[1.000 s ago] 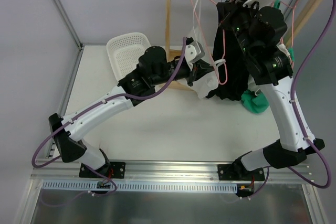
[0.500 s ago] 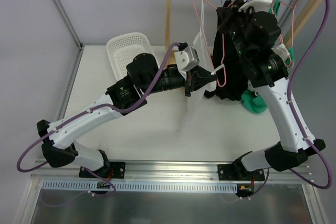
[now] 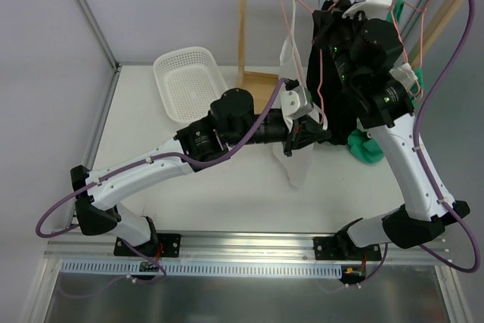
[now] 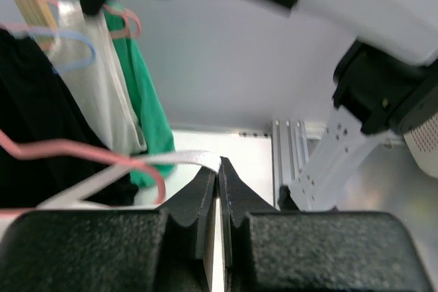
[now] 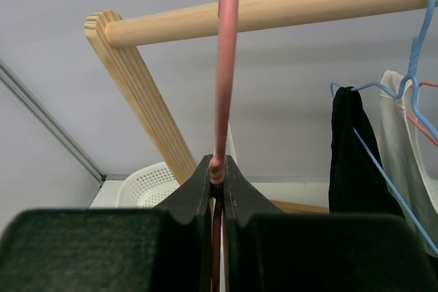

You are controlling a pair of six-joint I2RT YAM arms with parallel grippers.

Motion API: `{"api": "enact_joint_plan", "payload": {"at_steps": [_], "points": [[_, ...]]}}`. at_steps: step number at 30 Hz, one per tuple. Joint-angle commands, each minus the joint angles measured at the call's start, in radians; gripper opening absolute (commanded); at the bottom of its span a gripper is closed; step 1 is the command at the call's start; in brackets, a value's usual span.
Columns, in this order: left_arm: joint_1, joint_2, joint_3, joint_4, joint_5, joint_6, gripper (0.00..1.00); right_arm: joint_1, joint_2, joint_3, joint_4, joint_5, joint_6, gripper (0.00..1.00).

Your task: Remove the tank top from the hanger

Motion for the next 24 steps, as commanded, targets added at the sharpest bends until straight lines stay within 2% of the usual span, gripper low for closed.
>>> {"api": "enact_joint_plan", "payload": {"at_steps": [1, 7, 15, 19, 22, 24], "points": [[-0.014, -0.077, -0.103, 0.021, 0.020, -0.060, 0.00, 0.006, -0.032, 0.059, 0.088, 0.028, -0.025, 0.00], [-0.019, -0.216, -0.332, 0.024, -0.064, -0.062, 0.00, 0.006, -0.075, 0.048, 0.046, 0.014, -0.016, 0.00], [-0.002, -0.227, -0.367, 0.030, -0.276, 0.032, 0.00, 0.006, -0.190, -0.018, -0.014, -0.036, 0.045, 0.00], [0.050, -0.210, -0.353, 0.067, -0.307, 0.023, 0.00, 0.007, -0.273, -0.049, -0.031, -0.065, 0.086, 0.00], [0.124, -0.212, -0.382, 0.151, -0.258, -0.013, 0.06, 0.009, -0.323, -0.047, -0.065, -0.087, 0.109, 0.00], [0.165, -0.207, -0.401, 0.200, -0.252, -0.052, 0.16, 0.009, -0.357, -0.047, -0.085, -0.108, 0.129, 0.00]]}}
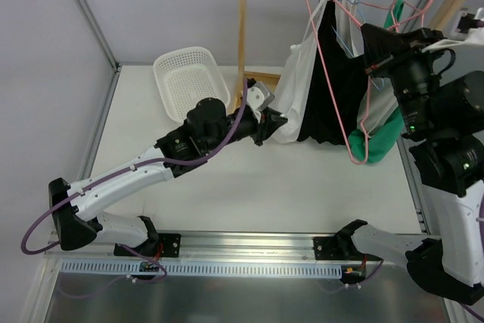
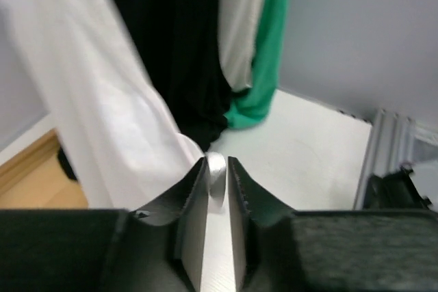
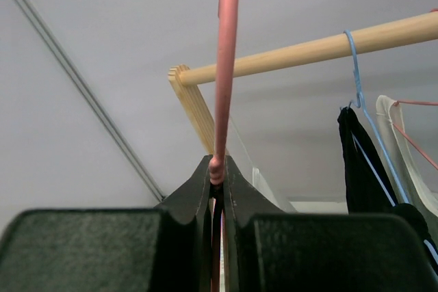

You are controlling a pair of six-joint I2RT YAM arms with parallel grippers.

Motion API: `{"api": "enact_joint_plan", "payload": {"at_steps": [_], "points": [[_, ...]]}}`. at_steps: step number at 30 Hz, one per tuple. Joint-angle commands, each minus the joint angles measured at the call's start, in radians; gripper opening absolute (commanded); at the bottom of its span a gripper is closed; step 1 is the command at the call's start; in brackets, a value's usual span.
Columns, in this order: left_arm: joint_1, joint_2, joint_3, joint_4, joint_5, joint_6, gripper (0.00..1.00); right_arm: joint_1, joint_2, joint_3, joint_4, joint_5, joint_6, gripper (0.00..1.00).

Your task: Remove the tank top from the hanger

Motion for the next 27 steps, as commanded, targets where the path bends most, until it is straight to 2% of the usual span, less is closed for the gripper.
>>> {"api": "enact_joint_plan", "payload": {"at_steps": [1, 4, 5, 6, 9, 17, 23, 24, 25, 26, 27], "points": [[0.062, 0.007, -0.019, 0.176, -0.007, -0.048, 0.19, 0.006, -0.054, 0.007, 0.004, -0.056, 0.061, 0.00], [0.084, 0.042, 0.010, 0.202, -0.016, -0.037, 0.41, 0.006, -0.089, 0.007, -0.016, -0.091, 0.099, 0.00], [0.089, 0.054, 0.018, 0.220, -0.005, -0.035, 0.58, 0.006, -0.096, 0.007, -0.022, -0.094, 0.110, 0.00], [0.092, 0.075, 0.038, 0.231, -0.002, -0.031, 0.70, 0.006, -0.109, 0.005, -0.031, -0.100, 0.118, 0.00], [0.092, 0.108, 0.047, 0.315, 0.013, -0.034, 0.99, 0.006, -0.125, -0.004, -0.044, -0.106, 0.148, 0.00], [0.092, 0.189, 0.105, 0.431, 0.045, -0.086, 0.99, 0.004, -0.152, 0.004, -0.062, -0.109, 0.174, 0.00], [0.092, 0.275, 0.188, 0.452, 0.038, -0.095, 0.99, 0.004, -0.163, 0.001, -0.076, -0.105, 0.188, 0.00], [0.092, 0.296, 0.213, 0.449, 0.033, -0.085, 0.98, 0.006, -0.165, 0.001, -0.080, -0.105, 0.193, 0.00], [0.098, 0.307, 0.228, 0.444, 0.035, -0.078, 0.88, 0.006, -0.166, 0.001, -0.082, -0.106, 0.196, 0.00], [0.102, 0.318, 0.246, 0.410, 0.027, -0.074, 0.35, 0.006, -0.166, 0.001, -0.083, -0.106, 0.197, 0.00], [0.104, 0.336, 0.269, 0.377, -0.017, -0.068, 0.10, 0.006, -0.171, 0.002, -0.090, -0.108, 0.199, 0.00]]}}
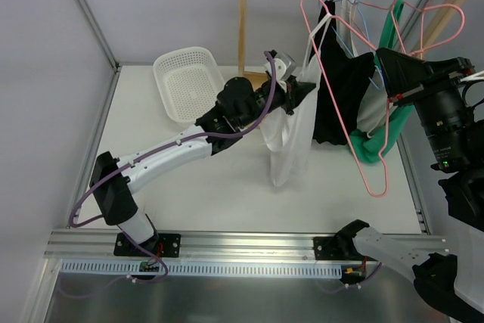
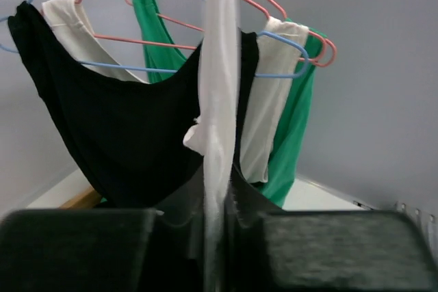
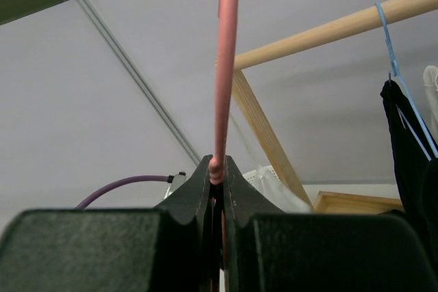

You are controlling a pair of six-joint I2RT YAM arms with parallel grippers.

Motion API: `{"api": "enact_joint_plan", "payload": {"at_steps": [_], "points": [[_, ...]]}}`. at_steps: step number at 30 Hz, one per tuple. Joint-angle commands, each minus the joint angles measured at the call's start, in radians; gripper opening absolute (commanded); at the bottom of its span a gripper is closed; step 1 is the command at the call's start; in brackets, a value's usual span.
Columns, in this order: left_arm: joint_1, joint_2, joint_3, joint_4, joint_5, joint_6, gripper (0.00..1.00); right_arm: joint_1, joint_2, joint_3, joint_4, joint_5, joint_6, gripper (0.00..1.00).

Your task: Remove the tank top from the hanger

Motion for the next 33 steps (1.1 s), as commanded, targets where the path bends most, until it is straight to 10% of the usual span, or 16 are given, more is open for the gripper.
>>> {"api": "enact_joint_plan", "payload": {"at_steps": [1, 33], "points": [[0.015, 0.035, 0.116, -0.018, -0.086, 0.011, 0.00, 0.005, -0.018, 0.013, 0.026, -0.011, 0.030, 0.00], [0.456, -0.097, 0.169, -0.179, -0.196, -0.023, 0.00, 0.004, -0.118, -0.024, -0.406, -0.218, 0.127, 0.00]]}}
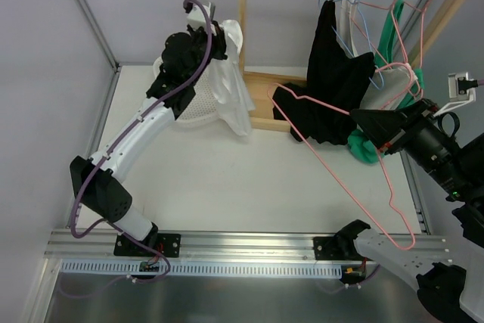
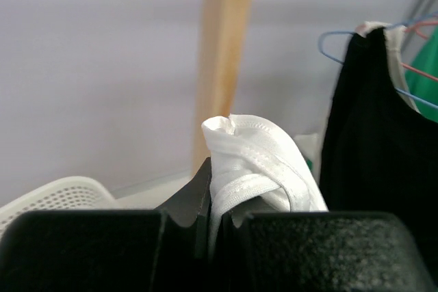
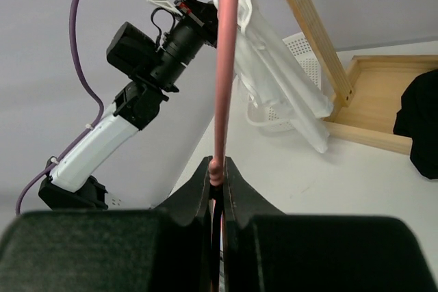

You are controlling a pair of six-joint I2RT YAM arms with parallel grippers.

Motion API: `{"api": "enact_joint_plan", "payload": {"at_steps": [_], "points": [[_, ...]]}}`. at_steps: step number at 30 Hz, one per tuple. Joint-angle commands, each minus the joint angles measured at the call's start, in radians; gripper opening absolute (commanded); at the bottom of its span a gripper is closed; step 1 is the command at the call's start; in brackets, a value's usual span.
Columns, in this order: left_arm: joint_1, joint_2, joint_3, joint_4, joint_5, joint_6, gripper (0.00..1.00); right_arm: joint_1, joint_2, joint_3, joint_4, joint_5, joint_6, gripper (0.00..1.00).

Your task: Remove the tank top from the hanger

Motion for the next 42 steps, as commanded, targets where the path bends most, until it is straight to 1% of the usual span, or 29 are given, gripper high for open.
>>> {"api": "enact_joint_plan", "payload": {"at_steps": [1, 3, 4, 6, 7, 9, 10, 14, 18, 25, 30, 32, 33, 34, 37, 42], "points": [[0.078, -0.058, 0.109, 0.013, 0.003, -0.022, 0.00, 0.004, -0.034, -0.015, 0.011, 0.029, -0.040, 0.00], [0.115, -0.028, 0.160, -0.001, 0.025, -0.025, 0.00, 0.005, -0.038, -0.038, 0.011, 0.036, -0.047, 0.00], [0.147, -0.012, 0.223, -0.008, 0.037, -0.025, 0.00, 0.004, -0.035, -0.041, 0.013, 0.058, -0.060, 0.00], [0.176, 0.040, 0.290, -0.019, 0.068, -0.022, 0.00, 0.004, -0.021, -0.047, 0.011, 0.089, -0.080, 0.00], [0.190, 0.061, 0.364, -0.022, 0.077, -0.022, 0.00, 0.005, -0.014, -0.045, 0.014, 0.100, -0.098, 0.00], [0.224, 0.124, 0.435, -0.036, 0.089, -0.020, 0.00, 0.004, 0.002, -0.039, 0.022, 0.117, -0.121, 0.00], [0.233, 0.146, 0.496, -0.037, 0.089, -0.019, 0.00, 0.004, 0.015, -0.038, 0.036, 0.125, -0.130, 0.00], [0.279, 0.222, 0.579, -0.039, 0.119, -0.041, 0.00, 0.005, 0.063, -0.030, 0.093, 0.166, -0.184, 0.00], [0.313, 0.281, 0.553, -0.016, 0.131, -0.087, 0.00, 0.005, 0.140, -0.012, 0.151, 0.209, -0.248, 0.00], [0.331, 0.403, 0.528, 0.028, 0.129, -0.146, 0.00, 0.005, 0.307, 0.091, 0.212, 0.273, -0.378, 0.00], [0.350, 0.466, 0.506, 0.039, 0.060, -0.169, 0.00, 0.004, 0.429, 0.177, 0.245, 0.324, -0.465, 0.00], [0.351, 0.483, 0.476, 0.039, 0.048, -0.169, 0.00, 0.000, 0.485, 0.195, 0.284, 0.333, -0.503, 0.00], [0.350, 0.488, 0.463, 0.038, 0.019, -0.172, 0.00, 0.000, 0.499, 0.195, 0.304, 0.333, -0.517, 0.00], [0.350, 0.485, 0.422, 0.033, -0.005, -0.175, 0.00, 0.000, 0.528, 0.195, 0.345, 0.332, -0.529, 0.00], [0.353, 0.485, 0.354, 0.033, -0.078, -0.167, 0.00, -0.006, 0.583, 0.229, 0.390, 0.333, -0.567, 0.00], [0.371, 0.496, 0.271, 0.033, -0.107, -0.178, 0.00, -0.015, 0.727, 0.369, 0.430, 0.327, -0.593, 0.00]]}}
